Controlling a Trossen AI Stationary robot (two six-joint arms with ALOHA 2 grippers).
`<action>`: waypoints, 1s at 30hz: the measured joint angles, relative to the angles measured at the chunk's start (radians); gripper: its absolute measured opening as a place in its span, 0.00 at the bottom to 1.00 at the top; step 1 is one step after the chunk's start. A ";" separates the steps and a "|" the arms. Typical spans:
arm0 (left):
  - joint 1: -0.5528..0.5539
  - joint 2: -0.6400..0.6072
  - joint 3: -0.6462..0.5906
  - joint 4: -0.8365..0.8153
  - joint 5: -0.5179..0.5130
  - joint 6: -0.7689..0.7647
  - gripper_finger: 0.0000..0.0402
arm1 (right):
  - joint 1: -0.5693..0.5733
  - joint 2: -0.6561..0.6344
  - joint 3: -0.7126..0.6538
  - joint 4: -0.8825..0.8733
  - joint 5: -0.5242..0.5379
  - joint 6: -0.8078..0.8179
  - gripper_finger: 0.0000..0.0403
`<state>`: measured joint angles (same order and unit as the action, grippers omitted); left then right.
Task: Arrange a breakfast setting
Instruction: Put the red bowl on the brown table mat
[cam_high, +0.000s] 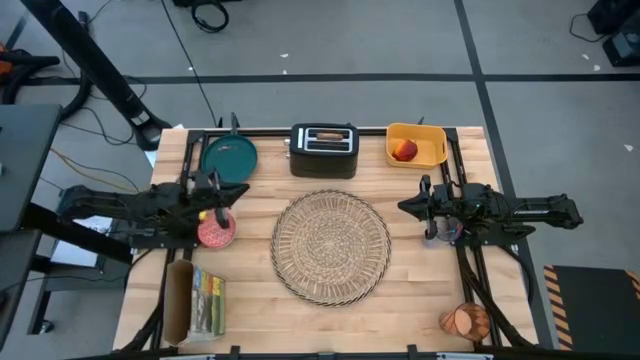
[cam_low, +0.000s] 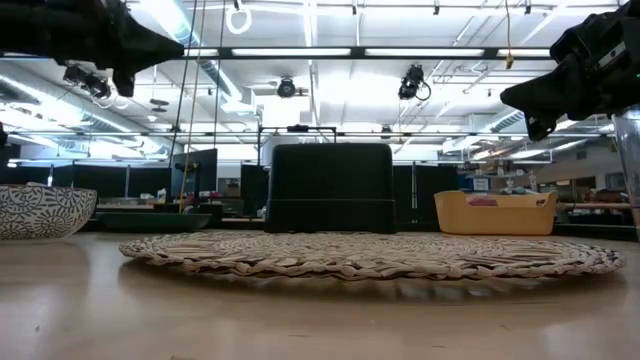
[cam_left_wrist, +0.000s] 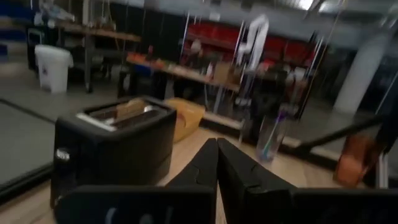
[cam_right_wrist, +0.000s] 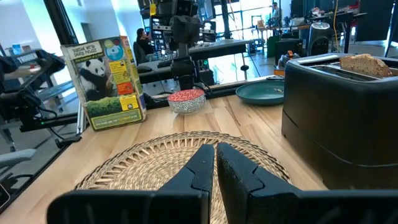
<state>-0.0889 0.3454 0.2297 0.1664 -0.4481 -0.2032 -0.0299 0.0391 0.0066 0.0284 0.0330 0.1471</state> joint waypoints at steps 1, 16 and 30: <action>-0.004 0.037 0.019 -0.020 -0.001 -0.002 0.02 | 0.000 0.000 0.000 0.000 0.000 0.000 0.07; -0.258 0.582 0.568 -0.774 -0.060 -0.414 0.03 | 0.000 0.000 0.000 0.000 0.000 0.000 0.07; -0.299 0.760 0.819 -1.287 0.157 -0.808 0.24 | 0.000 0.000 0.000 0.000 0.000 0.000 0.07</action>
<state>-0.3875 1.1052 1.0490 -1.1210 -0.2909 -1.0113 -0.0297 0.0391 0.0064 0.0284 0.0330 0.1471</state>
